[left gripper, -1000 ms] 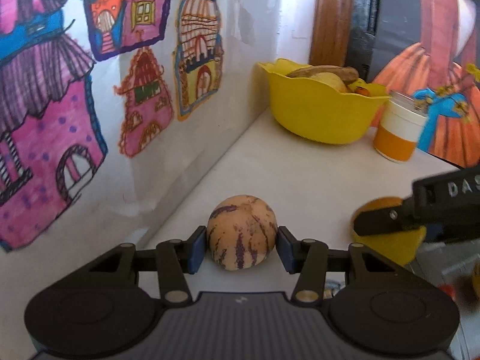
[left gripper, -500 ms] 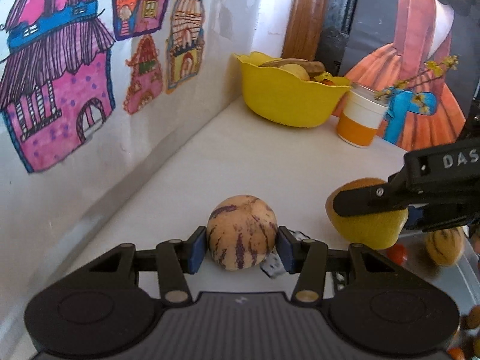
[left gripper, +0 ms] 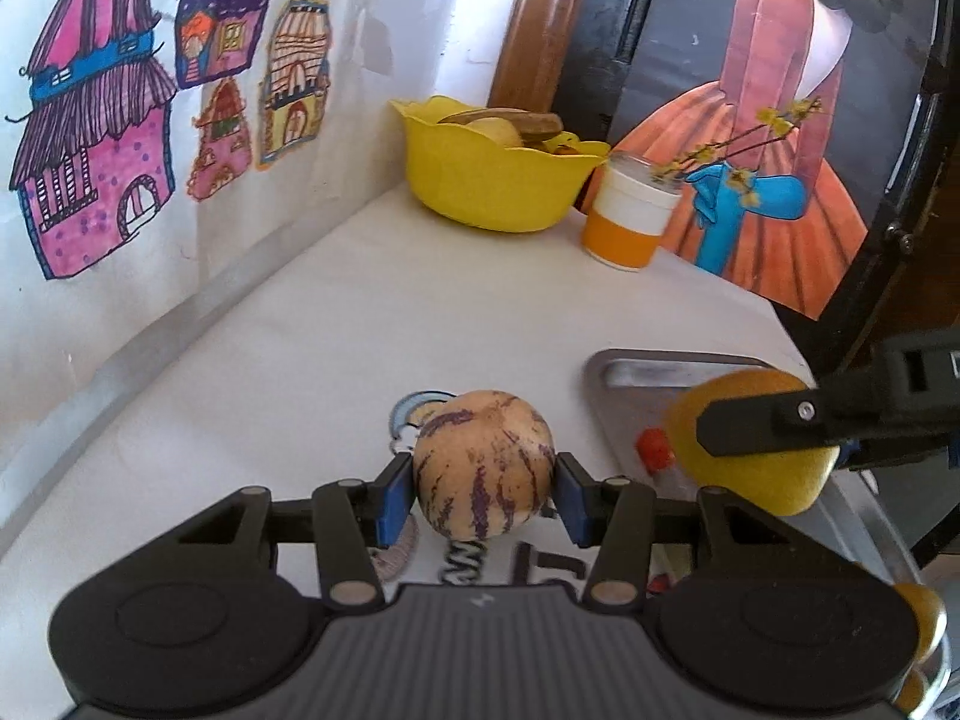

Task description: Organize fruits

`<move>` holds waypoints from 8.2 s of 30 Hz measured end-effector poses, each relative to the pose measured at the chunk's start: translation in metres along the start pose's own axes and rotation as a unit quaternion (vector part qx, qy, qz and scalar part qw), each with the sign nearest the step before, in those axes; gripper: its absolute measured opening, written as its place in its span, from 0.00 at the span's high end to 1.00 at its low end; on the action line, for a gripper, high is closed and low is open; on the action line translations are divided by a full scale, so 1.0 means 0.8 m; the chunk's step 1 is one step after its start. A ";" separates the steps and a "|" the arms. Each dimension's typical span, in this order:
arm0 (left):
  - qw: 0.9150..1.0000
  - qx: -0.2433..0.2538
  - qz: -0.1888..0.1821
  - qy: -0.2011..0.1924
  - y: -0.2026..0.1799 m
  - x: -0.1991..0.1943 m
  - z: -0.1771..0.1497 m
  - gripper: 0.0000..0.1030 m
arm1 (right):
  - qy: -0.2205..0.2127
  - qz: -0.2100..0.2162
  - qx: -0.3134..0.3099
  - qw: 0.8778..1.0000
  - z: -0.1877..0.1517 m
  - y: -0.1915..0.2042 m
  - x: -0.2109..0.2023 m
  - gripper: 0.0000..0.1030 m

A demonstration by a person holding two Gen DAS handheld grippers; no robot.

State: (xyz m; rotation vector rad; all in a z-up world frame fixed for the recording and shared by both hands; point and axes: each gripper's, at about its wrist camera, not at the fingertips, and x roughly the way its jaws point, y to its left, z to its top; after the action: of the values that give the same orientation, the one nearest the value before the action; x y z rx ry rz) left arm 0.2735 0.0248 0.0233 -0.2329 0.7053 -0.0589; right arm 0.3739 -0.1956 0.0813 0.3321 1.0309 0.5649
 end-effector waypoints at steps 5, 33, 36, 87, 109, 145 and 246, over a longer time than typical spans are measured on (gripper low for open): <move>1.000 0.004 -0.011 -0.007 -0.022 -0.013 0.001 0.48 | -0.014 0.000 0.009 1.000 -0.014 -0.016 -0.031 0.46; 0.995 0.052 -0.082 0.008 -0.160 0.000 -0.018 0.48 | -0.075 -0.057 0.019 0.995 -0.065 -0.123 -0.108 0.46; 0.995 0.058 -0.086 0.012 -0.165 0.003 -0.022 0.48 | -0.083 -0.058 0.008 0.995 -0.069 -0.126 -0.109 0.46; 0.997 0.042 -0.070 -0.004 -0.152 -0.030 -0.029 0.17 | -0.246 -0.115 -0.064 0.960 -0.167 -0.090 -0.154 0.18; 0.996 0.020 -0.029 -0.084 -0.116 -0.131 -0.063 0.01 | -0.318 -0.171 -0.112 0.926 -0.235 -0.018 -0.204 0.01; 0.992 -0.006 0.024 -0.126 -0.064 -0.220 -0.152 0.01 | -0.356 -0.217 -0.171 0.893 -0.339 0.053 -0.224 0.01; 0.986 0.015 0.064 -0.154 0.003 -0.264 -0.269 0.01 | -0.279 -0.206 -0.178 0.921 -0.422 0.067 -0.156 0.01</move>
State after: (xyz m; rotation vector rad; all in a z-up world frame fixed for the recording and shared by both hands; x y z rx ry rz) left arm -0.0271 0.0134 -0.0016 -0.1622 0.4101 0.0875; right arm 0.0145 -0.2257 0.0345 -0.0563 0.4075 0.2388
